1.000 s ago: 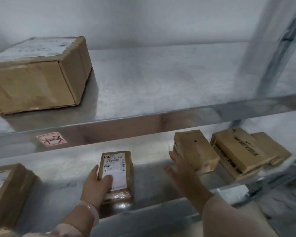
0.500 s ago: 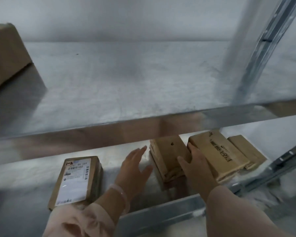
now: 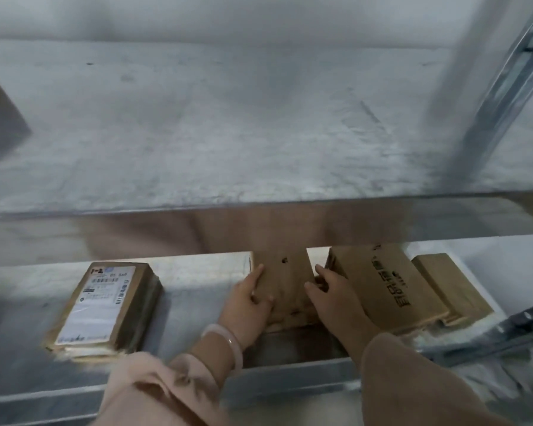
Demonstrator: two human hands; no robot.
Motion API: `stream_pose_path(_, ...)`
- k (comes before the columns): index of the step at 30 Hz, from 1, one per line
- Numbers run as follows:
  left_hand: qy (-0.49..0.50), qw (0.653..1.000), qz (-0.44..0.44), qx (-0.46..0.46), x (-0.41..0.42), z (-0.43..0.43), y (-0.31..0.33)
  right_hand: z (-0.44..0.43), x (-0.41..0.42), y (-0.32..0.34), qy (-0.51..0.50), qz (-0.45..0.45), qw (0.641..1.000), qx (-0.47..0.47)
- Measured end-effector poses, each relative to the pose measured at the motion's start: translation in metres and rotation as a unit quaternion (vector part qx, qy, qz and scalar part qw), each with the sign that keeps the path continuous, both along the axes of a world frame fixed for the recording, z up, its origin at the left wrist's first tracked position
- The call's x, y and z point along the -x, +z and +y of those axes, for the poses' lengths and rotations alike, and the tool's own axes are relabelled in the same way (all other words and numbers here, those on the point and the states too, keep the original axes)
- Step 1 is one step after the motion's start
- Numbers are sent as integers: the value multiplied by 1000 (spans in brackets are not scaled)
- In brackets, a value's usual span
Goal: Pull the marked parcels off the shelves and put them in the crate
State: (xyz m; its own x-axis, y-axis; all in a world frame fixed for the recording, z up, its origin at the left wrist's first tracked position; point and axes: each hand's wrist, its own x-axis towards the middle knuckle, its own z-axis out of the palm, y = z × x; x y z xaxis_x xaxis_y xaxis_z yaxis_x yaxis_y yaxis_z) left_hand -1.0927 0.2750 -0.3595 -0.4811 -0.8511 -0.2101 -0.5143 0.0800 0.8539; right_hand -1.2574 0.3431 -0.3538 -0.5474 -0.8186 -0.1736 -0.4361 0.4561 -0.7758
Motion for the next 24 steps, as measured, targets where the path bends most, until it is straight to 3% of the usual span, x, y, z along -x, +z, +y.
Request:
stream_pose_path(3,23,999,44,-20,-9,6,-5,1,-3,-11,37,-49,997,-47)
stream_pose_path(9,120,975,155,-109,-17,8,-10,11,-17,-12,63,-182,980,57)
stream_pose_path(13,132,965,173,-146,-24,15,3,19,-31,0,90,-118,983,107)
stream_pose_path(17,117,981,116,-99,-28,23,21,24,-56,14,115,38,982,144)
stream_pose_path(19,131,981,108,-90,-32,22,28,25,-68,18,135,72,975,160)
stream_pose_path(21,148,976,126,-95,-40,18,32,25,-77,22,158,51,970,176)
stream_pose_path(24,135,964,181,-144,-57,11,34,27,-79,30,132,-65,967,207)
